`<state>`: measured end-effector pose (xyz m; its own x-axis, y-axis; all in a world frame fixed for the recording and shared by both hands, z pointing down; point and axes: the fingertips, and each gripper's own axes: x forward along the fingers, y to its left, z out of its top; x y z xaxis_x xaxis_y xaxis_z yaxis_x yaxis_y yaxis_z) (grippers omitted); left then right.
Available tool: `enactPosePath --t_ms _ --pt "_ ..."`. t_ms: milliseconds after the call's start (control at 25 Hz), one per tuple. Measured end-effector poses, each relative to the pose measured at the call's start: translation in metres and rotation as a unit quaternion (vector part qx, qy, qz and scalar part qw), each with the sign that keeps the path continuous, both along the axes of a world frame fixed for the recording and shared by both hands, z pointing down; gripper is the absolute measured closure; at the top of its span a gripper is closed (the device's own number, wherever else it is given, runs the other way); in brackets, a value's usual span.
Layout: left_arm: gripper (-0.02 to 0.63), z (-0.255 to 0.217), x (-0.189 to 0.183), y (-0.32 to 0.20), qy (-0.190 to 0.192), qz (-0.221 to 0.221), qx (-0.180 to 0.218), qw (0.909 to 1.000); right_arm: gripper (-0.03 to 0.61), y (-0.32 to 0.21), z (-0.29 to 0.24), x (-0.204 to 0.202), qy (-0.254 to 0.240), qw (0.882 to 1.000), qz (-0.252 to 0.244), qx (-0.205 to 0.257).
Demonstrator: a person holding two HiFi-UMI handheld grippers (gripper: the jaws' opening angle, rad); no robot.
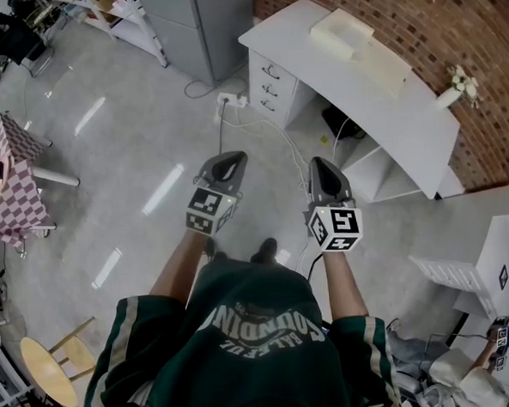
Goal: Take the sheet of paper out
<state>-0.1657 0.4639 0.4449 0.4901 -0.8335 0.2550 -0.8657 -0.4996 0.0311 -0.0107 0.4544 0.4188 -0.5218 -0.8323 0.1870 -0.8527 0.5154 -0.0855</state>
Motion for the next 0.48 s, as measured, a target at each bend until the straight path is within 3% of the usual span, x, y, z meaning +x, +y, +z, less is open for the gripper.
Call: enactPosePath --t_ms 480 --pt "0.603 0.006 0.051 -0.014 -0.010 -0.001 -0.007 0.9999 0.578 -0.015 0.008 0.048 -0.013 1.000 -0.005 -0.011"
